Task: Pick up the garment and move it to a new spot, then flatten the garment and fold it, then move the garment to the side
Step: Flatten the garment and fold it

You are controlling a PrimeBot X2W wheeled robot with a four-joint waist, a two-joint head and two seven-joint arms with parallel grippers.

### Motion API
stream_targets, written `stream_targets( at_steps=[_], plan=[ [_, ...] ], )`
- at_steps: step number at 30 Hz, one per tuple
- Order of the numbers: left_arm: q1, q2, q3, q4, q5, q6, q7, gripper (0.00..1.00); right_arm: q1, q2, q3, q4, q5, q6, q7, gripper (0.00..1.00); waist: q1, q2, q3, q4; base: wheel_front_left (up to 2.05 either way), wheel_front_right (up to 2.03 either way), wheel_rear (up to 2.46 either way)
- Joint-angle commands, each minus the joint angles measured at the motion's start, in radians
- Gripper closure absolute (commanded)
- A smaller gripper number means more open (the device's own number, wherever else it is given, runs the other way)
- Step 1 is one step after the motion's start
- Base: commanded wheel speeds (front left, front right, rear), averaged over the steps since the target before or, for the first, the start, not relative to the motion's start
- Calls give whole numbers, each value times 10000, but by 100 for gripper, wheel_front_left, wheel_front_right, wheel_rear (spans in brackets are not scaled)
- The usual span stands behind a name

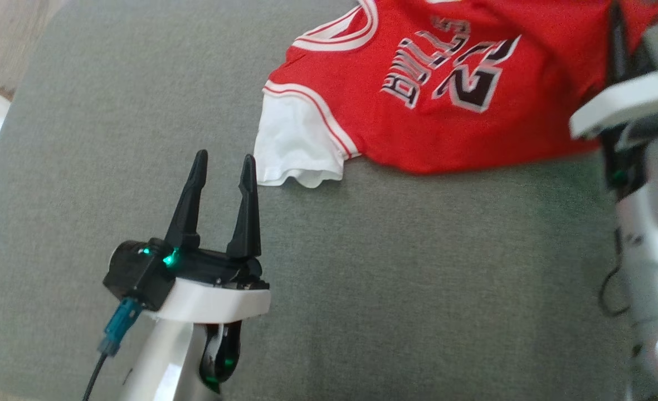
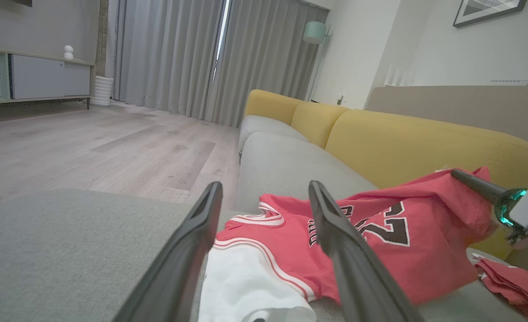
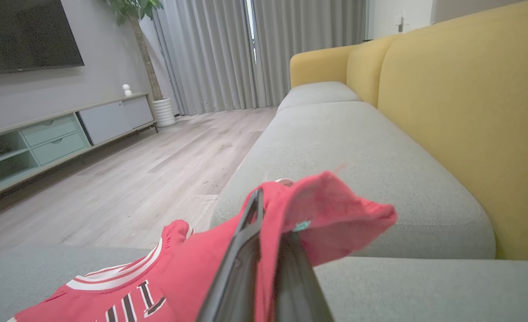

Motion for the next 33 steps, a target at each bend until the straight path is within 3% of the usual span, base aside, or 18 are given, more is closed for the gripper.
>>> stream_targets(
  at_steps=[1,6,7,8,13,20,27,33],
  plan=[
    [-123,72,190,-384,-115,83,-51,0,-802,-183,46,-287,-159,-9,227,100,1,-1,230,217,0,0,0],
    [-369,72,44,-397,-251,84,-51,0,-2037,-958,-437,717,-757,-9,855,100,1,-1,672,650,0,0,0],
    [-417,72,27,-401,-283,93,-51,0,-2274,-1052,-505,1036,-848,-9,1039,85,1,-1,748,711,0,0,0],
    [-454,72,10,-400,-313,96,-51,0,-2499,-1117,-596,1367,-886,-9,1228,0,1,-1,815,763,0,0,0],
    [-554,72,-61,-377,-441,161,-51,0,-3255,-1690,-495,2394,-1435,-9,1220,0,1,-1,899,882,0,0,0],
    [-532,72,107,-389,-392,200,-51,0,-3415,-1655,-57,2801,-1227,-9,357,0,1,-1,651,348,0,0,0],
    [-472,72,301,-365,-218,147,-51,0,-2879,-1277,566,2290,-488,-9,-563,0,1,-1,216,-293,0,0,0],
    [-240,72,533,-330,-88,158,-51,0,-1417,-717,1054,657,582,-9,-1029,0,1,-1,-377,-832,0,0,0]
  ],
)
